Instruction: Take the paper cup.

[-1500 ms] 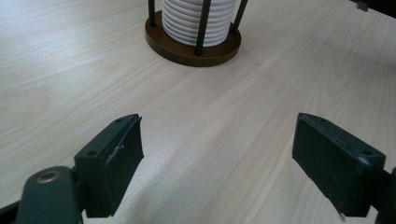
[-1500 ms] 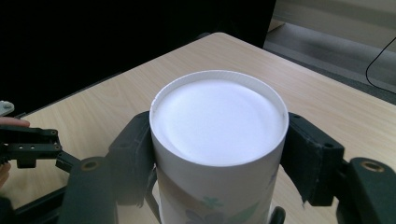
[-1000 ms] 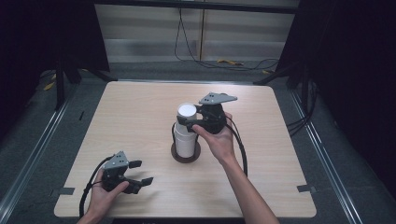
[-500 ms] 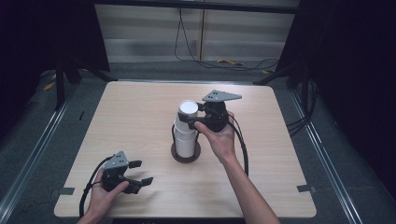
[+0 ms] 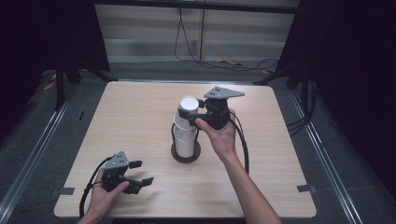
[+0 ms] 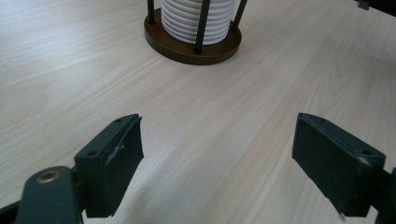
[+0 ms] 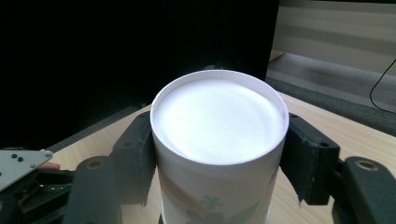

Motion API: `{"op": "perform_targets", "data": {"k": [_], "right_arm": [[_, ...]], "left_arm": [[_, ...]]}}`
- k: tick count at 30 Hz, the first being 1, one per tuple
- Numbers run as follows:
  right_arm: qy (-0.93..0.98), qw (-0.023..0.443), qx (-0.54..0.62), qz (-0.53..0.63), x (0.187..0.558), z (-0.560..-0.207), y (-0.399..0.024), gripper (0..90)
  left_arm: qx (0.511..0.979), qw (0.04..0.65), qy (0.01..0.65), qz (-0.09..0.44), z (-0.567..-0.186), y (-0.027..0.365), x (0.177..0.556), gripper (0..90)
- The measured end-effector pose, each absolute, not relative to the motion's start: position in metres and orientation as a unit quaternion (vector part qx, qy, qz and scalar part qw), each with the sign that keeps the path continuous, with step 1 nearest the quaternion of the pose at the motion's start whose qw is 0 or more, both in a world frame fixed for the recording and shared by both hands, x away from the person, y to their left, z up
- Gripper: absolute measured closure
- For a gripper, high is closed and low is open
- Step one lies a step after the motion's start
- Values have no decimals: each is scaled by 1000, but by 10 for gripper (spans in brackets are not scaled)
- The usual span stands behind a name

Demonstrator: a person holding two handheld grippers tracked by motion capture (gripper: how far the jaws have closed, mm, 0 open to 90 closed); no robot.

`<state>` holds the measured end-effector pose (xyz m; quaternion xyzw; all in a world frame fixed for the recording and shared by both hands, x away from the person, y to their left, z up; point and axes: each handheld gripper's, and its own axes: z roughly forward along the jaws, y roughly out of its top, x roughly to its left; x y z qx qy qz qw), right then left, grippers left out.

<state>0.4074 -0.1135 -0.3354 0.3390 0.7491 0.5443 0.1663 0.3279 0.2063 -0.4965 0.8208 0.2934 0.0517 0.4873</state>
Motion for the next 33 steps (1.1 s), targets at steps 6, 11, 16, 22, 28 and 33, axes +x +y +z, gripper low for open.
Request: {"op": "perform_targets", "data": {"k": [6,11,16,22,28,33], "right_arm": [[747,166,338,548,406,-334,-114,343],[741,166,338,557,405,-331,-116,345],[739,161,333,563,402,-326,-118,347],[733,162,329,573,398,-319,-122,348],[730,162,327,577,392,-312,-130,349],[727,161,332,579,385,-306,-141,350]], "left_arm": [[821,487,293,52,-497,206,328,167],[820,490,292,48,-497,206,327,167],[817,493,296,43,-496,206,329,167],[815,494,299,47,-496,205,329,168],[812,498,301,41,-497,202,330,167],[812,499,300,36,-495,196,331,167]]}}
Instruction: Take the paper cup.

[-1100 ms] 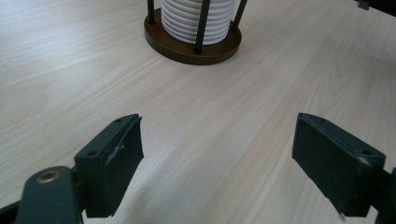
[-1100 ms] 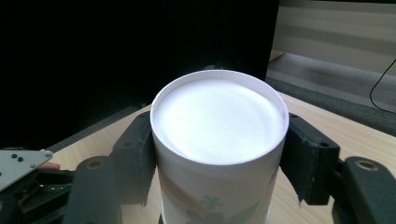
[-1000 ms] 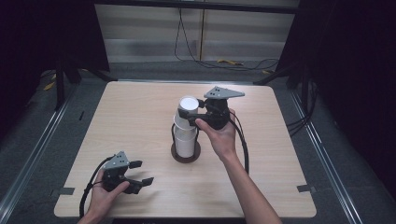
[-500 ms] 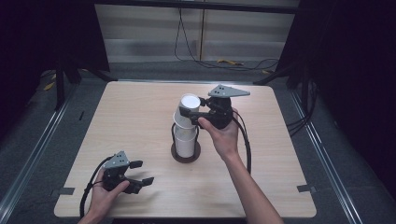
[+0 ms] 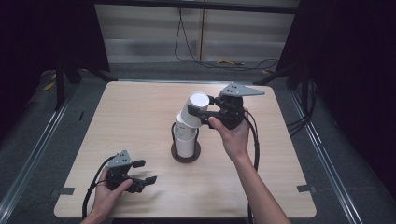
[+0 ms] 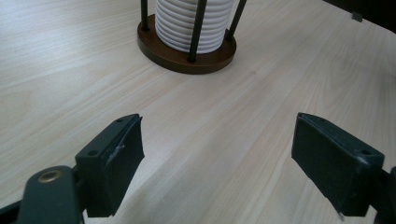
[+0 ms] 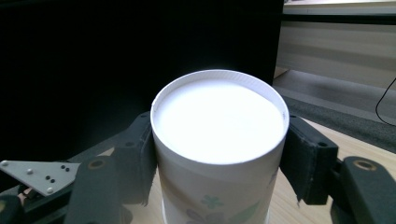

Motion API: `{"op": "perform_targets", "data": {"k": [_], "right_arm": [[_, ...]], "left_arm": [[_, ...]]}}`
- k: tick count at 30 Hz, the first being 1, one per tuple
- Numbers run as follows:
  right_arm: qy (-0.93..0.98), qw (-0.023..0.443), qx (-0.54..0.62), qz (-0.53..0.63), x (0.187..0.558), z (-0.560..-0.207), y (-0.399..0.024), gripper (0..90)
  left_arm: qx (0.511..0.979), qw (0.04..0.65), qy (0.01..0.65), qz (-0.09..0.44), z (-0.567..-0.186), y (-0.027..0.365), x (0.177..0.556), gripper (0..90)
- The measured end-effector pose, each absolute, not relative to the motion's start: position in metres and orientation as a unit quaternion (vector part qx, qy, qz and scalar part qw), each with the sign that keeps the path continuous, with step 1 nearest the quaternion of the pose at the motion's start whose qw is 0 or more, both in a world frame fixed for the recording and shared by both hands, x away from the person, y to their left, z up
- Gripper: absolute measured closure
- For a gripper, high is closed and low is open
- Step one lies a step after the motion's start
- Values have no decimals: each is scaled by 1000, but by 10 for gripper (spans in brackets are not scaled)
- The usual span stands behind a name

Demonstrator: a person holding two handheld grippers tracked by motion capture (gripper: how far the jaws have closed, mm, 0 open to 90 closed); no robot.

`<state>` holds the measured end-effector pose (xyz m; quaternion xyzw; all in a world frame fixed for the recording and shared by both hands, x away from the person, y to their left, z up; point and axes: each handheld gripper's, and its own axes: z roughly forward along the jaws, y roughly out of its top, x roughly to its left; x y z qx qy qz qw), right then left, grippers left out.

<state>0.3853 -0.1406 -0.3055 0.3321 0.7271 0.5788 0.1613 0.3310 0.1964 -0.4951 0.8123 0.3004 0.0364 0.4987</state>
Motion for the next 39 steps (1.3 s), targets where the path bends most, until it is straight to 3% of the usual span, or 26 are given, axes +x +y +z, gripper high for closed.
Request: {"op": "perform_targets", "data": {"k": [13,39], "right_arm": [[724,157,338,581,364,-307,-164,352],[752,109,340,554,331,-359,-165,355]], "left_arm": [[821,505,264,30,-473,179,334,166],[817,526,234,13,-448,148,346,158]]}}
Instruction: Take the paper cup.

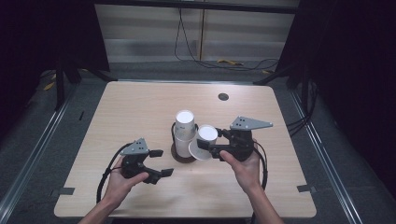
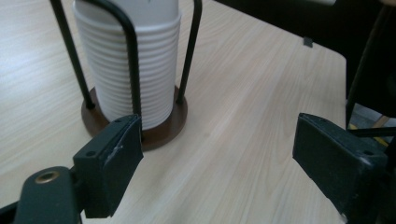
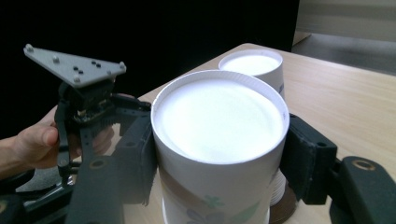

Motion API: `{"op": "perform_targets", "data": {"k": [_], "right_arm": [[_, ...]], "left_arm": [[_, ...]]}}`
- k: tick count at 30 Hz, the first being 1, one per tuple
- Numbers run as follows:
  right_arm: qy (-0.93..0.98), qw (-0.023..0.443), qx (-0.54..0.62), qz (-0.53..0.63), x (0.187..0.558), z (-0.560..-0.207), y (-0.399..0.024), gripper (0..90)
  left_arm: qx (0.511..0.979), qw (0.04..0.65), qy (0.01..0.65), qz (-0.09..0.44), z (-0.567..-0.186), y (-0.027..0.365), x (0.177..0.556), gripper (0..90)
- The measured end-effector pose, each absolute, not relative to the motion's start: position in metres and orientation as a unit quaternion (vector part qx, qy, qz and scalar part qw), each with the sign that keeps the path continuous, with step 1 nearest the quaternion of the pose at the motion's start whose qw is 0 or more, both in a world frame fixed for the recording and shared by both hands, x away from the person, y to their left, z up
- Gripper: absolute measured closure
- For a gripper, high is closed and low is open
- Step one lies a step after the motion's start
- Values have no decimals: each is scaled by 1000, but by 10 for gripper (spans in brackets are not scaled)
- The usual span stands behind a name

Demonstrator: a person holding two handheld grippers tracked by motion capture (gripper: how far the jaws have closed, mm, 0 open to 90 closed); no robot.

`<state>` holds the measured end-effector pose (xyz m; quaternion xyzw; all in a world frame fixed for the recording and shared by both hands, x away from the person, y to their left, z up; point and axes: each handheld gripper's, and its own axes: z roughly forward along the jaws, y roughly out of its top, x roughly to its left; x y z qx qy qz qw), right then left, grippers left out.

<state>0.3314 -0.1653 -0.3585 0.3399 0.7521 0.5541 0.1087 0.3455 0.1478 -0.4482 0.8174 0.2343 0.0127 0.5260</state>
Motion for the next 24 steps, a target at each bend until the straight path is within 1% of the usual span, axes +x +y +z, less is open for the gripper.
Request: {"op": "perform_targets", "data": {"k": [4,10,15,19,24], "right_arm": [[754,100,341,552,331,-366,-163,355],[755,94,342,552,330,-373,-162,356],[756,88,343,551,330,-378,-160,356],[757,81,341,551,330,-383,-158,356],[759,73,340,551,330,-388,-154,356]], "left_arm": [[819,529,222,9,-441,141,346,170],[815,540,211,17,-435,132,347,158],[813,546,200,23,-436,125,345,159],[812,547,202,12,-438,122,346,159],[805,558,199,21,-440,120,345,160]]}}
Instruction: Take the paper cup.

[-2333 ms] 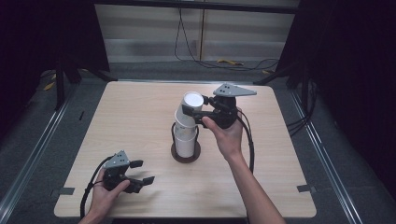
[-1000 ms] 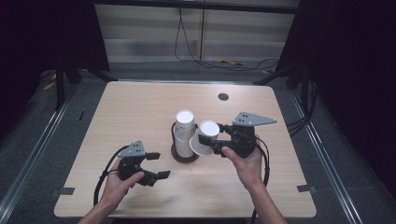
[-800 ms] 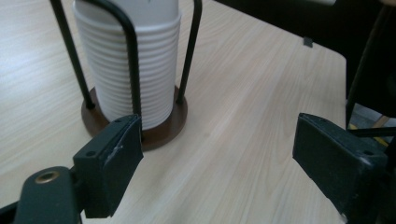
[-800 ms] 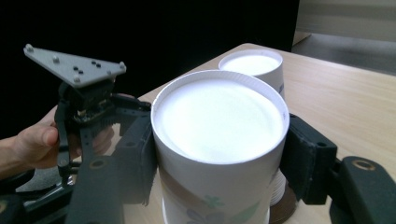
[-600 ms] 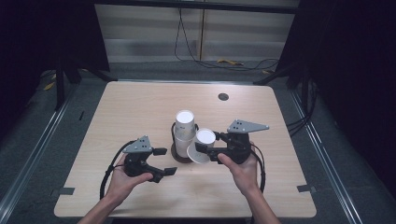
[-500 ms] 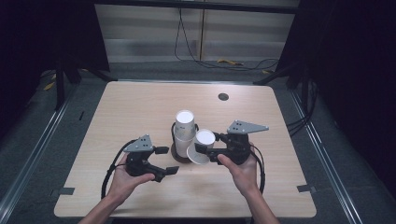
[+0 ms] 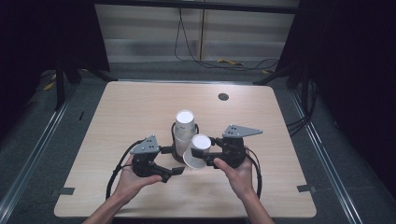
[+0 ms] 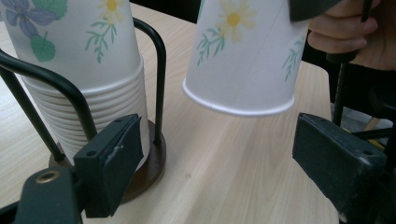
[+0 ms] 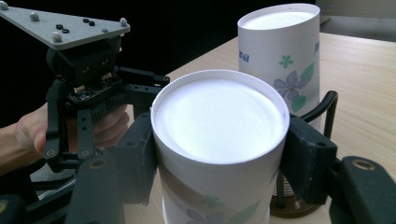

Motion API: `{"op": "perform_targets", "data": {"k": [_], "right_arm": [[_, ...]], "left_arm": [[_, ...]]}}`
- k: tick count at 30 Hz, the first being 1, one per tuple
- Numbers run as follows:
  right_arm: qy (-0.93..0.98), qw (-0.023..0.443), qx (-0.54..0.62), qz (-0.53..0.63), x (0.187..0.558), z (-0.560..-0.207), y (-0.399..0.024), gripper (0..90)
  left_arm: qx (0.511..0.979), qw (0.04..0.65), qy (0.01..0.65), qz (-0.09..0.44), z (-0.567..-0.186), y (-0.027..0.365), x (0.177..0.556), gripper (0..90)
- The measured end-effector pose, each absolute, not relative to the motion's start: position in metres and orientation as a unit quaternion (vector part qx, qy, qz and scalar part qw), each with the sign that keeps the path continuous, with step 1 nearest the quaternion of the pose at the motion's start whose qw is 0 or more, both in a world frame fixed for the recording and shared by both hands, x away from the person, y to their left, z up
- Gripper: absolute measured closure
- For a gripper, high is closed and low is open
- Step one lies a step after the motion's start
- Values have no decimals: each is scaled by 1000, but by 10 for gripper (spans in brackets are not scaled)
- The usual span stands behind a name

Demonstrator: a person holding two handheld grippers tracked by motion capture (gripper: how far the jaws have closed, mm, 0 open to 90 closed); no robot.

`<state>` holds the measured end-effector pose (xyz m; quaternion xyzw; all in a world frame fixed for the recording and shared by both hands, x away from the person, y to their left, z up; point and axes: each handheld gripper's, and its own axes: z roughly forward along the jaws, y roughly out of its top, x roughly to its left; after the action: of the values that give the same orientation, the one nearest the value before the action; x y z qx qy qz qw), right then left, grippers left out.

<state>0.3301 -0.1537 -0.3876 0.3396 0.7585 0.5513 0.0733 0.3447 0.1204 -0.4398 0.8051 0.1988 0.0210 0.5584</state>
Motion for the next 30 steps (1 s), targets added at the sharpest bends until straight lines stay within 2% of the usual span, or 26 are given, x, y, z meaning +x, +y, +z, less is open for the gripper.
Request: {"op": "perform_targets", "data": {"k": [24,30], "right_arm": [[778,43,315,542,329,-401,-120,356],[781,37,315,538,329,-407,-115,356]], "left_arm": [[805,560,193,7,-452,111,340,162],[807,558,193,5,-455,110,340,190]]}}
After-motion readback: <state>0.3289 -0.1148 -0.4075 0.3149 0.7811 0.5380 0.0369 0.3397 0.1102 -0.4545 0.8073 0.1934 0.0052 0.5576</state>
